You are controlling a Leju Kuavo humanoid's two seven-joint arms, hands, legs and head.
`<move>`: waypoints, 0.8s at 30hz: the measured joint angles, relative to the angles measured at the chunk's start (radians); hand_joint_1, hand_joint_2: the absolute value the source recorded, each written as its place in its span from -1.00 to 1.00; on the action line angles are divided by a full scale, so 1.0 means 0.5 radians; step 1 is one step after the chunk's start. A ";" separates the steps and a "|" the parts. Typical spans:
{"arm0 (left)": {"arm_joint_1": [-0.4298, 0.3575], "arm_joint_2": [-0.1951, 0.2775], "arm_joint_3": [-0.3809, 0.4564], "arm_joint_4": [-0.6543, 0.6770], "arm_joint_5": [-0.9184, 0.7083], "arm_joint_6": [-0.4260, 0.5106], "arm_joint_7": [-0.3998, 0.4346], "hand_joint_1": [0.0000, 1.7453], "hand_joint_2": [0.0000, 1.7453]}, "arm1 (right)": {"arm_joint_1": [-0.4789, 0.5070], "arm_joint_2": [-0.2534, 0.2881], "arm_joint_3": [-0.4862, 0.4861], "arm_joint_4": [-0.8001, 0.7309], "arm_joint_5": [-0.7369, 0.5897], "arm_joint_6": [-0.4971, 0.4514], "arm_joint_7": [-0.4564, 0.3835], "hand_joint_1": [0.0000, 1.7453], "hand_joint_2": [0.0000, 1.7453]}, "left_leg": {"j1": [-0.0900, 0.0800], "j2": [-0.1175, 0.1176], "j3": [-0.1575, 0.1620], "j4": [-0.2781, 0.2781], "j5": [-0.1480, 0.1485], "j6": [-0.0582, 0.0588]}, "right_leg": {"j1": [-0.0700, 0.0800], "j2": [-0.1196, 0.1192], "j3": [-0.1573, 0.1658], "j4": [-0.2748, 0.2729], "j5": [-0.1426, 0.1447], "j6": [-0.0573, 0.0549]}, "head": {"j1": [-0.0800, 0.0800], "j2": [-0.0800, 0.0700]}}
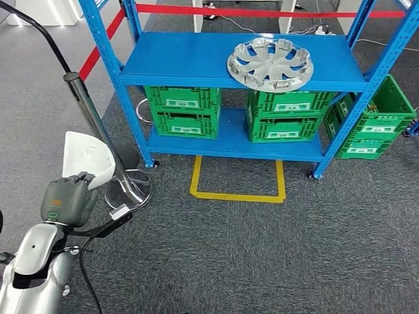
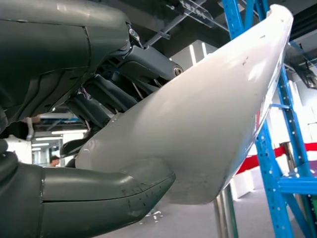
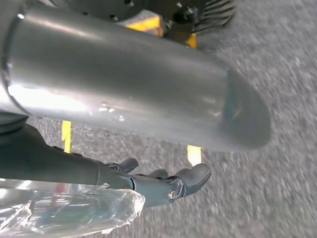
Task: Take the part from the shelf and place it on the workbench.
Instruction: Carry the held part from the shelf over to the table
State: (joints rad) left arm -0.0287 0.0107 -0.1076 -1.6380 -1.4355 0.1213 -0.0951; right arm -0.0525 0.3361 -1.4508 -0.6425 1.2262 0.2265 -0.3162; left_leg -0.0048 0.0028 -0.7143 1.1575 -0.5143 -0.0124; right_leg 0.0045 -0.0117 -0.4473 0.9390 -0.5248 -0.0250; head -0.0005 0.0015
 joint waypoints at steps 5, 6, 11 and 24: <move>0.007 -0.002 0.009 -0.002 0.000 0.001 0.000 1.00 1.00 | -0.001 0.000 0.003 0.003 0.003 -0.002 0.000 -1.00 -1.00 | 0.013 -0.002 0.177 0.093 0.063 0.003 | 0.004 -0.003 -0.189 0.093 0.085 0.008 | -0.002 0.000; 0.007 -0.003 0.009 -0.004 0.000 0.001 0.000 1.00 1.00 | -0.001 0.000 0.005 0.005 0.003 -0.002 -0.001 -1.00 -1.00 | 0.010 -0.003 0.282 -0.049 0.064 0.018 | 0.007 -0.001 -0.217 0.110 0.096 0.014 | -0.001 0.000; 0.005 -0.007 0.013 -0.018 0.012 0.000 -0.005 1.00 1.00 | -0.001 0.000 0.016 0.009 0.006 -0.007 -0.002 -1.00 -1.00 | -0.005 -0.001 0.426 -0.355 0.031 0.072 | 0.002 0.004 -0.294 0.136 0.153 0.073 | -0.003 0.000; 0.021 -0.067 0.073 -0.053 0.191 -0.063 -0.032 1.00 1.00 | -0.003 -0.006 0.024 0.017 0.011 -0.015 -0.004 -1.00 -1.00 | 0.003 0.008 0.165 -0.336 0.253 0.037 | -0.034 0.024 -0.034 0.090 -0.051 0.121 | 0.012 0.000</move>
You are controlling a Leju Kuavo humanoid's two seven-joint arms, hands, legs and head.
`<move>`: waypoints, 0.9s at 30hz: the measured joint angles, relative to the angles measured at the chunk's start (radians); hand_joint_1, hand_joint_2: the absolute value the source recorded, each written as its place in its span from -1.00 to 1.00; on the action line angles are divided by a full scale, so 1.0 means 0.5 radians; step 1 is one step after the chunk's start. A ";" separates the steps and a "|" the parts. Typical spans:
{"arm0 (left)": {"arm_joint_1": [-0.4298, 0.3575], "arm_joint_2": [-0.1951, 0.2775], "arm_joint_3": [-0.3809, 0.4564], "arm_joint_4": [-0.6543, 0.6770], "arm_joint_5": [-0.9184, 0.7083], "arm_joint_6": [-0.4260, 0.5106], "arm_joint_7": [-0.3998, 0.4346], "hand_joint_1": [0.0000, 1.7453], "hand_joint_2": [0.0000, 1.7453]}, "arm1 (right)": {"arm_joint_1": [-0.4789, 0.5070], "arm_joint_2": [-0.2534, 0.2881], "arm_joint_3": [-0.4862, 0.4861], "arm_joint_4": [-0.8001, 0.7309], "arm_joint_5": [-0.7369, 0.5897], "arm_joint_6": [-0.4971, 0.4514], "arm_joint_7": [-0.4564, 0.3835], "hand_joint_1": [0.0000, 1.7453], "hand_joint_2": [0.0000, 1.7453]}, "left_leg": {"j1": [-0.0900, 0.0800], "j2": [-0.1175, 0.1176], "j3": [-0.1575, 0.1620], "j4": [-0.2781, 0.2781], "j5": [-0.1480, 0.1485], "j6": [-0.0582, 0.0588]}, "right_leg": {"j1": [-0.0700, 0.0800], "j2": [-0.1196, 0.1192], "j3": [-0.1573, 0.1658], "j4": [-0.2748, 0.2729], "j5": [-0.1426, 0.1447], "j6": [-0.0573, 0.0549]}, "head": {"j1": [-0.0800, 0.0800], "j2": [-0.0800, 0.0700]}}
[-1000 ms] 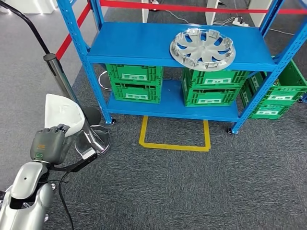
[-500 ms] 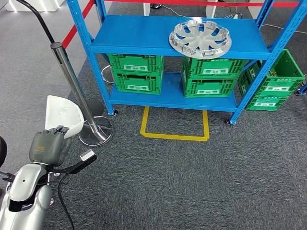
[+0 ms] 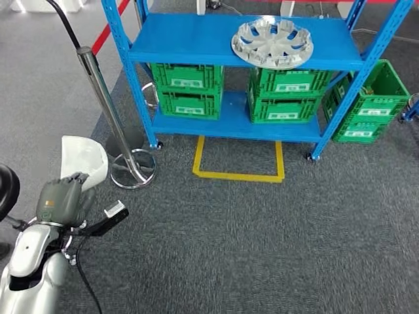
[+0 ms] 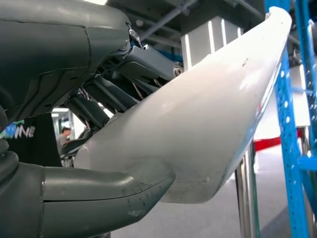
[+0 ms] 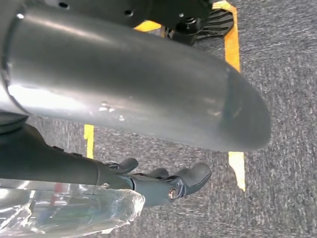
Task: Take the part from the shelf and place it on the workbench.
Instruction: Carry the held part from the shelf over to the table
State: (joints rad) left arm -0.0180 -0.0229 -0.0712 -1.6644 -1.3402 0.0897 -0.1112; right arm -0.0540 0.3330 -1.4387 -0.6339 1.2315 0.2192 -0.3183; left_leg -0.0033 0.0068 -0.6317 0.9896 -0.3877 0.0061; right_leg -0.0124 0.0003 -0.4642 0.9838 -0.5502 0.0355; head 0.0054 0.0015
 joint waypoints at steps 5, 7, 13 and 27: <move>0.003 -0.006 0.017 -0.009 0.003 0.000 -0.002 1.00 1.00 | 0.005 0.000 0.003 0.002 0.002 0.000 -0.001 -1.00 -1.00 | 0.015 -0.004 -0.075 0.175 -0.132 -0.055 | 0.000 -0.011 -0.030 -0.015 0.045 -0.089 | -0.006 0.000; 0.007 -0.006 0.024 -0.011 0.004 0.000 -0.003 1.00 1.00 | 0.008 -0.001 0.004 0.003 0.003 0.001 -0.001 -1.00 -1.00 | 0.017 -0.005 -0.167 0.444 -0.281 -0.067 | 0.005 -0.011 -0.050 -0.010 0.063 -0.098 | -0.012 0.000; 0.016 -0.006 0.031 -0.018 0.007 0.000 -0.004 1.00 1.00 | 0.007 0.000 0.007 0.013 0.009 0.003 -0.007 -1.00 -1.00 | 0.001 -0.011 0.062 0.156 -0.113 0.007 | 0.030 -0.007 -0.072 0.004 0.070 -0.095 | -0.008 0.000; 0.018 -0.006 0.033 -0.034 0.018 0.000 -0.009 1.00 1.00 | 0.005 -0.003 0.017 0.031 0.017 0.004 -0.007 -1.00 -1.00 | -0.024 -0.010 0.106 -0.002 -0.103 0.018 | 0.019 -0.010 -0.108 -0.002 0.091 -0.053 | -0.006 0.000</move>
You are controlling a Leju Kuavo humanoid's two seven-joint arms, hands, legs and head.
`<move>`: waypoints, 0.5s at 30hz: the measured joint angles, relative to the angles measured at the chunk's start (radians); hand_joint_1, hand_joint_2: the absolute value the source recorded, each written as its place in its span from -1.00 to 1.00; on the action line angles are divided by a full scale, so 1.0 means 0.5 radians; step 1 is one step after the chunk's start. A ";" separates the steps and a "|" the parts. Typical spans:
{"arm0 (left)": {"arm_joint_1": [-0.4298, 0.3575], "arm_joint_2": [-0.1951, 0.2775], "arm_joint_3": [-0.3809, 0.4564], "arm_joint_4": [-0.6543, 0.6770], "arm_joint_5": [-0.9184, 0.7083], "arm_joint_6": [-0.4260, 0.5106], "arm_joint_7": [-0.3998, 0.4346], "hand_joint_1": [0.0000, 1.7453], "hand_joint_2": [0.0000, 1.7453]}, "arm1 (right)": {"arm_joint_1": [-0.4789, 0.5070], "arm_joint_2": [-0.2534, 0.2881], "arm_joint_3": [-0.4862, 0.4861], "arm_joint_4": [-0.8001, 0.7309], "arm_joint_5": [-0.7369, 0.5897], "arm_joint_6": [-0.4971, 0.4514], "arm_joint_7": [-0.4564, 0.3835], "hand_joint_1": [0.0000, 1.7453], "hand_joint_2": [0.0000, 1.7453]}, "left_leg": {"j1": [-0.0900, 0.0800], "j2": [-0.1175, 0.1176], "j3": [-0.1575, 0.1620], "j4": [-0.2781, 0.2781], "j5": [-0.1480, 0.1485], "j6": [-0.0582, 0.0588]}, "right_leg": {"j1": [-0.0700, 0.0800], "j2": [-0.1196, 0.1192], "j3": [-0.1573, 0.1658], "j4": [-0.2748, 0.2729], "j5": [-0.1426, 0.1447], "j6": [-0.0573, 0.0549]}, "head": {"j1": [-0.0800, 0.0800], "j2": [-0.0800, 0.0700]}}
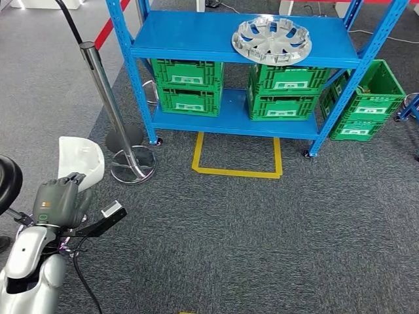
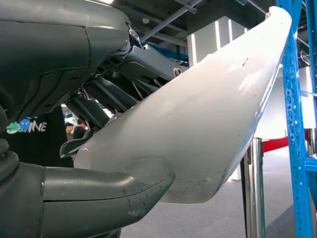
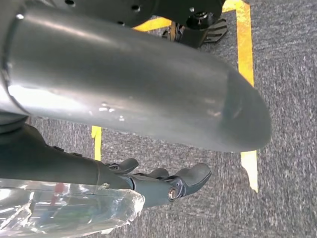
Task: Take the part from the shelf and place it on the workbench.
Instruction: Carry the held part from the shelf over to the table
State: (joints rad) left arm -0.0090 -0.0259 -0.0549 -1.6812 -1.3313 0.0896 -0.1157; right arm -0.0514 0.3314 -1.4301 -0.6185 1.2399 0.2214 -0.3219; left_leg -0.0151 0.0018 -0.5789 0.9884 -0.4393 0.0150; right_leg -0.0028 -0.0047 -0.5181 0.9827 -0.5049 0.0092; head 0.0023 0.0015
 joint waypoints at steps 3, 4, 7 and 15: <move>-0.001 -0.001 0.000 0.000 0.001 0.000 -0.002 1.00 1.00 | 0.000 -0.003 0.005 0.003 0.010 -0.013 0.007 -1.00 -1.00 | -0.001 0.000 -0.003 0.000 0.005 0.007 | -0.001 0.000 -0.004 -0.001 0.006 0.007 | 0.000 0.000; -0.001 -0.001 0.000 0.000 0.001 0.000 -0.002 1.00 1.00 | 0.000 -0.004 0.005 0.004 0.010 -0.016 0.008 -1.00 -1.00 | -0.001 0.000 -0.004 0.001 0.006 0.008 | -0.001 0.000 -0.004 -0.001 0.007 0.009 | 0.000 0.000; -0.001 -0.001 0.000 0.000 0.001 -0.002 -0.003 1.00 1.00 | 0.000 -0.004 0.005 0.007 0.010 -0.023 0.009 -1.00 -1.00 | -0.001 0.000 -0.004 0.001 0.010 0.010 | -0.002 0.000 -0.005 -0.001 0.011 0.010 | -0.001 0.000; -0.011 0.002 -0.003 0.000 -0.014 -0.012 -0.004 1.00 1.00 | 0.000 -0.007 0.006 0.010 0.012 -0.025 0.006 -1.00 -1.00 | -0.003 0.001 -0.008 0.009 0.012 0.016 | -0.003 0.000 -0.008 0.000 0.017 0.014 | -0.001 0.000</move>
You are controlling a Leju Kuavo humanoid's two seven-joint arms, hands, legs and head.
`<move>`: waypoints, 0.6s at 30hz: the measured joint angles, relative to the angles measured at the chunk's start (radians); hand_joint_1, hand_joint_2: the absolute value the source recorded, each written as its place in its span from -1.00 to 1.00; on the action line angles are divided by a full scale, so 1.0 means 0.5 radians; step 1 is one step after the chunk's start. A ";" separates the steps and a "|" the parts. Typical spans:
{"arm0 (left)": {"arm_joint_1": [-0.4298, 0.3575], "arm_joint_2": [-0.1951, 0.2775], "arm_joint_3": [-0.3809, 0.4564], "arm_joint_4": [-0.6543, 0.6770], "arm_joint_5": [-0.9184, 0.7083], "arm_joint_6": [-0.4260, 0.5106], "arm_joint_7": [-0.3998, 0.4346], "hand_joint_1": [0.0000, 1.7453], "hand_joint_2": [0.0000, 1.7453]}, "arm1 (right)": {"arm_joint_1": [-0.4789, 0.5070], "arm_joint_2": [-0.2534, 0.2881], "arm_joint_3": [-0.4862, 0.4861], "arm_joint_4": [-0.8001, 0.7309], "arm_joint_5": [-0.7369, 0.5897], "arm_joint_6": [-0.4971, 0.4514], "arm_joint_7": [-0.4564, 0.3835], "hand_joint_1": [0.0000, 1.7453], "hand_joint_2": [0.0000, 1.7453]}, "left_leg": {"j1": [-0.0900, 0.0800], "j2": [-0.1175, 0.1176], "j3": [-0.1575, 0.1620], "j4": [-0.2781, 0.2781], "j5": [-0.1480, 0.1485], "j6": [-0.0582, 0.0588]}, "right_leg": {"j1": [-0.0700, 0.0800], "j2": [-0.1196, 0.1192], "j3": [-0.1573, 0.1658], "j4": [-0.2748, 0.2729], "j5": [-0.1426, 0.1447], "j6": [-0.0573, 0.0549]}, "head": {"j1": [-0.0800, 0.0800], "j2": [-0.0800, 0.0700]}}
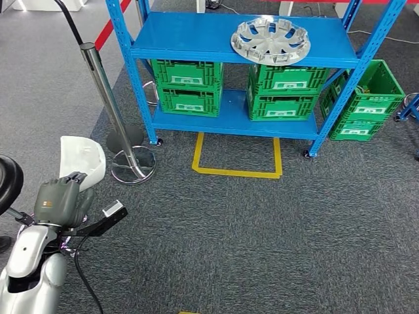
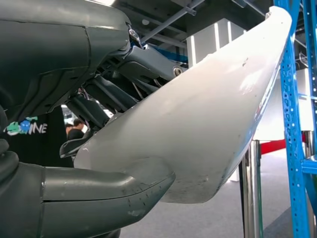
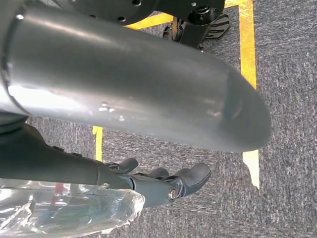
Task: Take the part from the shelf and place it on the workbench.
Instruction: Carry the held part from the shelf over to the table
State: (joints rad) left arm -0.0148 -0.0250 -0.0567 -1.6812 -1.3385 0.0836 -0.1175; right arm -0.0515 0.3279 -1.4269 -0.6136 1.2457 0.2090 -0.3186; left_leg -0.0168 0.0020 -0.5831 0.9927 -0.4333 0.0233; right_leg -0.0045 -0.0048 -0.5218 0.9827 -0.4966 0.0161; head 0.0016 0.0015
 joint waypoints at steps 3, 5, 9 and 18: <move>-0.004 0.004 0.000 0.000 -0.011 -0.005 0.001 1.00 1.00 | 0.000 0.000 0.001 0.005 0.000 -0.002 -0.001 -1.00 -1.00 | -0.005 0.000 -0.006 0.009 0.001 0.018 | -0.004 0.000 -0.001 -0.004 0.009 0.013 | -0.001 0.000; -0.006 0.005 -0.001 0.000 -0.018 -0.006 0.002 1.00 1.00 | 0.000 -0.001 0.002 0.008 0.000 -0.003 -0.001 -1.00 -1.00 | 0.005 0.003 -0.002 -0.015 0.020 0.033 | 0.000 0.001 0.000 -0.004 0.009 0.024 | -0.001 0.000; -0.008 0.004 -0.002 0.000 -0.021 -0.006 0.002 1.00 1.00 | 0.000 -0.002 0.002 0.009 0.000 -0.004 -0.001 -1.00 -1.00 | 0.020 0.009 0.005 -0.043 0.039 0.042 | 0.001 0.002 -0.003 0.003 -0.005 0.030 | -0.001 0.000; -0.014 0.006 -0.003 0.002 -0.022 -0.006 0.005 1.00 1.00 | -0.003 -0.020 0.014 0.019 0.000 -0.006 -0.001 -1.00 -1.00 | 0.037 0.016 -0.113 -0.018 0.114 0.008 | -0.034 0.010 0.033 0.154 -0.141 0.082 | 0.006 0.000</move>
State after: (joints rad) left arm -0.0215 -0.0220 -0.0583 -1.6804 -1.3497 0.0805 -0.1151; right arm -0.0528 0.3178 -1.4201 -0.6043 1.2459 0.2061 -0.3193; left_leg 0.0019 0.0099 -0.6394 0.9839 -0.3763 0.0270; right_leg -0.0213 0.0004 -0.5052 1.0596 -0.5672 0.0573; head 0.0047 0.0015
